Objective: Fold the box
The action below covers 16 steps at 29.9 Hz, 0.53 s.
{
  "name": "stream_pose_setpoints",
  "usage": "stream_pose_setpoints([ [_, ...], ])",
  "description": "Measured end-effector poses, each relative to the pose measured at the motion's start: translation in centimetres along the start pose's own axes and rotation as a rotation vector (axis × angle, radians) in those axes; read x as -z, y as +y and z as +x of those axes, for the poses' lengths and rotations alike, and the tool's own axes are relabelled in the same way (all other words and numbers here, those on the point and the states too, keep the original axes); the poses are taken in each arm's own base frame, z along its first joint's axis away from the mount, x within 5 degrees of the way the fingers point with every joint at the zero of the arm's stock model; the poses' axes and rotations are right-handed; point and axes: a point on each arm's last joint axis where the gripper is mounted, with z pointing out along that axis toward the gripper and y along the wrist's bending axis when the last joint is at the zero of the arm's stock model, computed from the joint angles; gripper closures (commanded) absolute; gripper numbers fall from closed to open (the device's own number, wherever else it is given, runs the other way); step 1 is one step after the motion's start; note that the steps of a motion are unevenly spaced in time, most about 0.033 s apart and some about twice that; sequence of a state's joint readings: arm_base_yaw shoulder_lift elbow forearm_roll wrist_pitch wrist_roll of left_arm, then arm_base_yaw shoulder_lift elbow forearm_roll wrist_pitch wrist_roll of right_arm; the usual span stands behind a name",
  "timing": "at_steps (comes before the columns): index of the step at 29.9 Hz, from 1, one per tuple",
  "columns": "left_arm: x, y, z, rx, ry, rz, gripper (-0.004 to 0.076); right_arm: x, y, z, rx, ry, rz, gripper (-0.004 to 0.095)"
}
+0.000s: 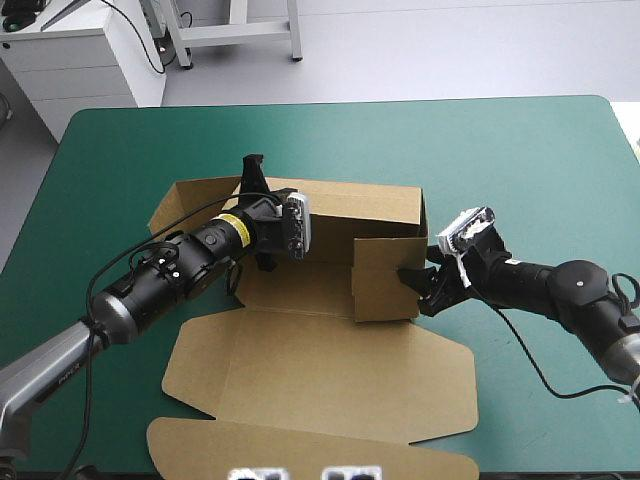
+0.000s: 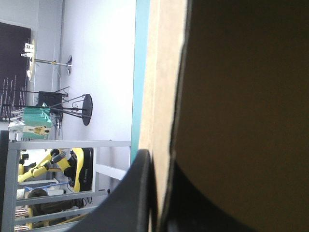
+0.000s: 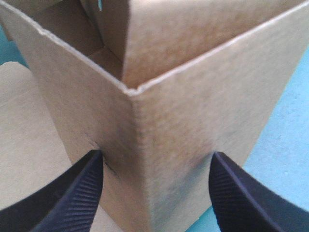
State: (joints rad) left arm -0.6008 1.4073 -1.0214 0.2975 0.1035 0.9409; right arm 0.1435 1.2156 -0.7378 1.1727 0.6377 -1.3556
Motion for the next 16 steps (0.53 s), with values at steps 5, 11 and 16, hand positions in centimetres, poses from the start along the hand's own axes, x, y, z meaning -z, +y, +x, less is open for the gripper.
stream_pose_setpoints([
  [5, 0.1, 0.5, 0.1, 0.006, 0.029, 0.010, 0.0732, 0.0, -0.6, -0.3, -0.022, -0.031, 0.073, 0.0322],
  [11, -0.3, 0.5, 0.3, 0.026, 0.059, 0.007, 0.0733, -1.2, -0.7, -1.1, -0.011, -0.040, 0.076, 0.0322],
  [16, -0.3, 0.5, 0.7, 0.066, 0.107, 0.021, 0.0732, -3.6, -0.8, -2.6, 0.006, -0.032, 0.055, 0.0322],
])
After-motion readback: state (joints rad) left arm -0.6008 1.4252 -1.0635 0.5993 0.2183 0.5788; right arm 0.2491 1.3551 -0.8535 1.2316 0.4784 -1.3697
